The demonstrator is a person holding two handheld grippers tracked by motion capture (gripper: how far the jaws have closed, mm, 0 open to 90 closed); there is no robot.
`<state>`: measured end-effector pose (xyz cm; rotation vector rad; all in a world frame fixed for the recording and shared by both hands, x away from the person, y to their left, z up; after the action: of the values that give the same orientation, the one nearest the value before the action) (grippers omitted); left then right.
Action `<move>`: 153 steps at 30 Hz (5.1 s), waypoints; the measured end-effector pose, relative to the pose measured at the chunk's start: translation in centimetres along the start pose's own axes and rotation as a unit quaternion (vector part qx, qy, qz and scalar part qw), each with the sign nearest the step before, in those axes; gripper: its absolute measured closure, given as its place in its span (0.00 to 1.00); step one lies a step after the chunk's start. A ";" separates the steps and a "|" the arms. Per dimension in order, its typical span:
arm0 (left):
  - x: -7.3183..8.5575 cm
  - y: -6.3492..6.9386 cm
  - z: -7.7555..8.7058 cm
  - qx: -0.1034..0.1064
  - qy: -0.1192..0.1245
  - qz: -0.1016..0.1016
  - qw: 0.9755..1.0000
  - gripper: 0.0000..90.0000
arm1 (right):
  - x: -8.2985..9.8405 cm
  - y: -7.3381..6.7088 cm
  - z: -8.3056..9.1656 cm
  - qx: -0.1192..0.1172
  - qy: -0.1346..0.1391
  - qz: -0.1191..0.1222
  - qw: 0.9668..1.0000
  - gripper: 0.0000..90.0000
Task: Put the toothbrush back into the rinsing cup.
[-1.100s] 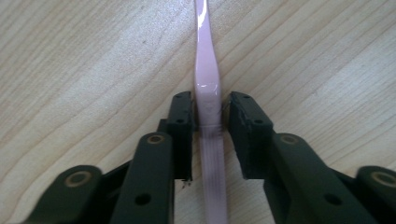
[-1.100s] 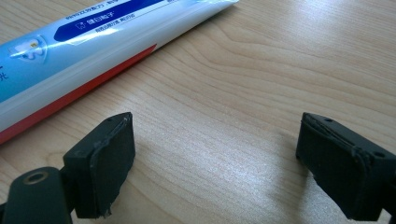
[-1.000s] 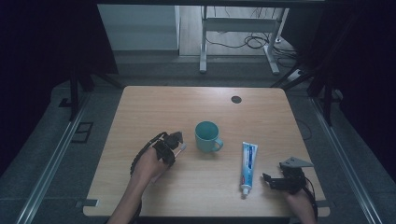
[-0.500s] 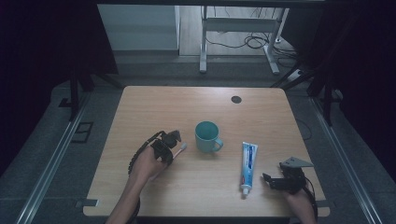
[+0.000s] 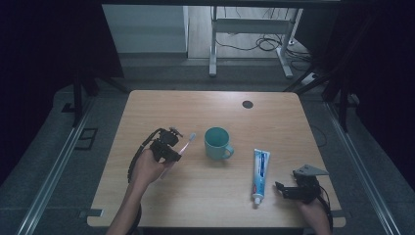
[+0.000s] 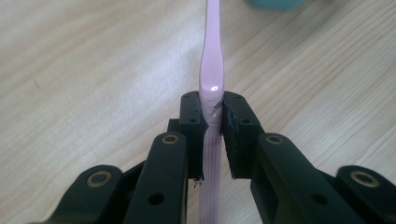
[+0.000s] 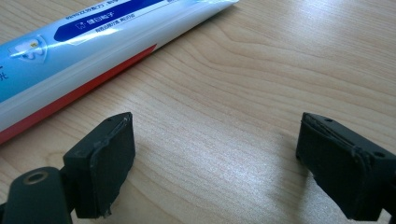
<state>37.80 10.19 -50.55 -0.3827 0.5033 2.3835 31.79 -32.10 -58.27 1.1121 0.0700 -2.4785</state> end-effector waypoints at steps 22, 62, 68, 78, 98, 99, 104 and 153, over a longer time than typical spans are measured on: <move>-2.8 3.0 2.9 0.025 0.133 -0.061 0.989 0.88 | 0.0 0.0 0.0 0.000 0.000 0.000 1.000 0.13; -6.2 6.1 4.0 0.047 0.229 -0.100 0.967 0.88 | 0.0 0.0 0.0 0.000 0.001 0.001 1.000 0.13; -7.2 6.9 3.9 0.050 0.240 -0.109 0.963 0.88 | 0.0 0.0 0.0 0.000 0.002 0.002 1.000 0.13; -9.0 7.5 3.5 0.054 0.259 -0.114 0.958 0.88 | 0.0 0.0 0.0 0.000 0.002 0.001 1.000 0.13; -12.5 7.8 1.9 0.039 0.300 -0.121 0.945 0.88 | 0.0 0.0 0.0 0.000 0.001 0.001 1.000 0.13; -12.5 7.8 1.6 0.038 0.298 -0.122 0.946 0.88 | 0.0 0.0 0.0 0.000 0.001 0.000 1.000 0.13; -12.4 7.6 0.0 0.038 0.289 -0.119 0.949 0.88 | 0.0 0.0 0.0 -0.001 0.001 0.001 1.000 0.13; -8.8 5.2 -6.6 0.067 0.242 -0.064 0.966 0.86 | 0.0 -0.1 0.0 -0.002 0.000 0.000 1.000 0.13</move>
<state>41.78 -1.30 -51.58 -0.9149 0.8271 2.1102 31.77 -32.04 -58.26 1.1100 0.0751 -2.4778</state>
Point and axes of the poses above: each handheld gripper's, and its own axes: z roughly backward along the jaws, x roughly out of its underside, y roughly to its right, the point moved 6 cm from there along -z, roughly forward along the jaws, and after that the axes turned 10 degrees about x, right-handed, at the moved point
